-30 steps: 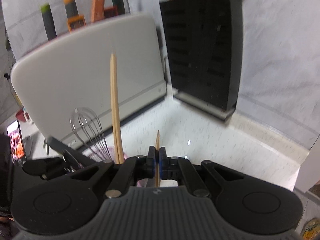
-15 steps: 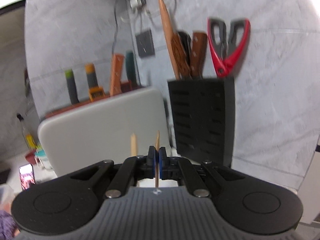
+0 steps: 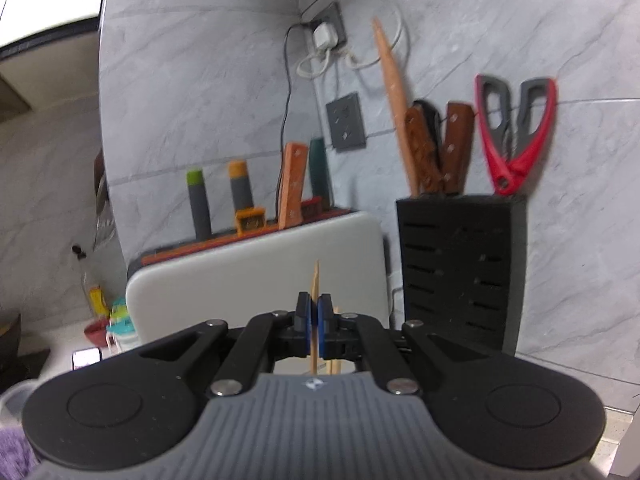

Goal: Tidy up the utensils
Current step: 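Lift the wooden spatula with the right gripper over the pink cup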

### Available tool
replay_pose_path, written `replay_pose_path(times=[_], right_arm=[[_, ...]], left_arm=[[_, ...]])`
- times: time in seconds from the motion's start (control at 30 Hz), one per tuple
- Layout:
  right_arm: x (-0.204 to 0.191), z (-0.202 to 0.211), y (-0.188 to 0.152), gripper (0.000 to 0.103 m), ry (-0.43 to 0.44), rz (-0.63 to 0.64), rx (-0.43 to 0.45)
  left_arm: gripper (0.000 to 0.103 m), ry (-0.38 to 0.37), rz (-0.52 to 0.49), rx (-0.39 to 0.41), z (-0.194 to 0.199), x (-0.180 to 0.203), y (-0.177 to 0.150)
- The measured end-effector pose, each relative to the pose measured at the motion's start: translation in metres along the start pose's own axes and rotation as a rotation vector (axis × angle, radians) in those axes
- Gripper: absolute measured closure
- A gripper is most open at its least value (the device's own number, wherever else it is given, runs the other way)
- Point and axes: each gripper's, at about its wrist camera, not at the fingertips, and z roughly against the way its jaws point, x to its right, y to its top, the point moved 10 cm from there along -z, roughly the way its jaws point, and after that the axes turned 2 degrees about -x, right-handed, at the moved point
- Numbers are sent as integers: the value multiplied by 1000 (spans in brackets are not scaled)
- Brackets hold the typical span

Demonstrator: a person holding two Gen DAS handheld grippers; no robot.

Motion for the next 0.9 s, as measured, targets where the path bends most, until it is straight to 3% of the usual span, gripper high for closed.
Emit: replay_pose_path(times=[0.5, 0.9], right_arm=[[-7, -19, -45, 103, -4, 91, -127], [0, -32, -85, 103, 13, 75, -309]], left_arm=[[13, 0, 6, -43, -4, -1, 3], [13, 0, 6, -45, -4, -1, 3]])
